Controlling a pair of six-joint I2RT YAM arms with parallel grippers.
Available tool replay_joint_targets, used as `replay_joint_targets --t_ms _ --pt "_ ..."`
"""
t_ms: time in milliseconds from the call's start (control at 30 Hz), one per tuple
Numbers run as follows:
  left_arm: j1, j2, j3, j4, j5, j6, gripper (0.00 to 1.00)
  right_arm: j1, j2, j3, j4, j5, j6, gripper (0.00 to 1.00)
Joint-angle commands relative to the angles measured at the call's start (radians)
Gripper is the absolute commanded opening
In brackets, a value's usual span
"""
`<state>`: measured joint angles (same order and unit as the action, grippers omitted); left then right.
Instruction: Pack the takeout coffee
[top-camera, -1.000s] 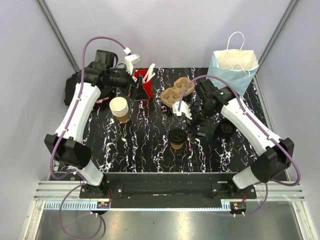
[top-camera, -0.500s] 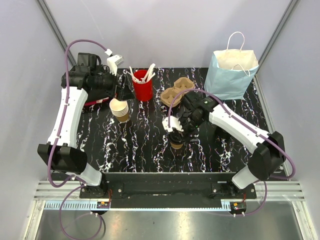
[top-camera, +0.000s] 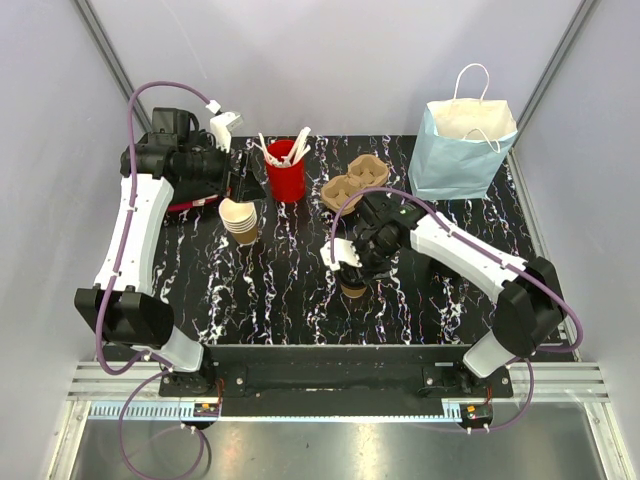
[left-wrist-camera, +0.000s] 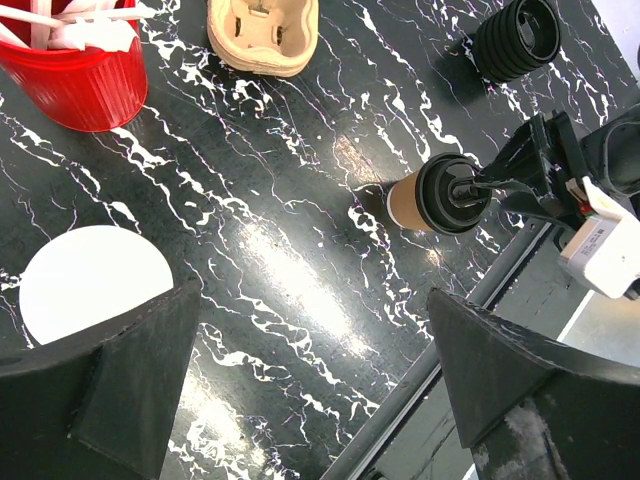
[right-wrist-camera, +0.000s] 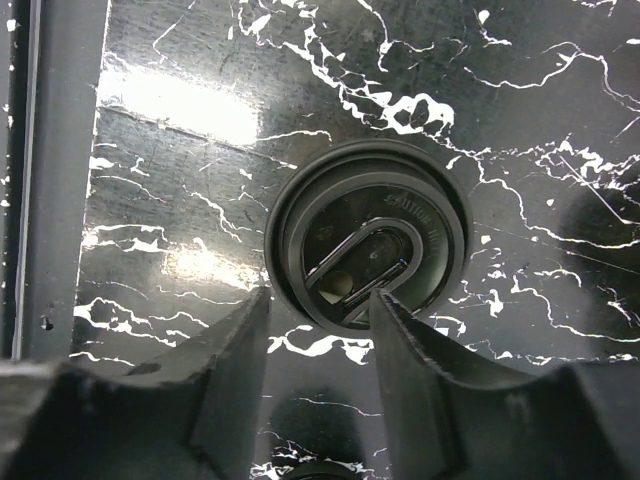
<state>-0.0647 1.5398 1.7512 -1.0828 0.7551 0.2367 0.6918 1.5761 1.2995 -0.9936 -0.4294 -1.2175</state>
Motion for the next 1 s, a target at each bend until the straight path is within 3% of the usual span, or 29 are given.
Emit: replay_joint_targets --t_ms 0,300,433,633,767,967 --pt "0.006 -0.044 -0.001 0.018 0.027 0.01 0.99 0.008 0.002 -0.012 0.033 0.024 -0.02 0.46" --pt "0.011 -0.043 -0.007 0.021 0.036 0.007 0.99 0.014 -0.01 -0.04 0.032 0.038 -0.024 0.45" --pt "0.011 -0.04 -0.01 0.023 0.041 0.006 0.99 0.015 -0.01 -0.045 0.044 0.041 -0.022 0.38" --pt "0.011 -0.043 -0.013 0.026 0.043 0.004 0.99 0.025 -0.008 -0.055 0.044 0.052 -0.03 0.35" --pt "0.013 -0.04 -0.018 0.027 0.044 0.004 0.99 0.037 -0.005 -0.06 0.044 0.069 -0.031 0.24" --pt "0.014 -0.04 -0.018 0.029 0.05 0.001 0.99 0.043 -0.001 -0.043 0.036 0.081 -0.019 0.16"
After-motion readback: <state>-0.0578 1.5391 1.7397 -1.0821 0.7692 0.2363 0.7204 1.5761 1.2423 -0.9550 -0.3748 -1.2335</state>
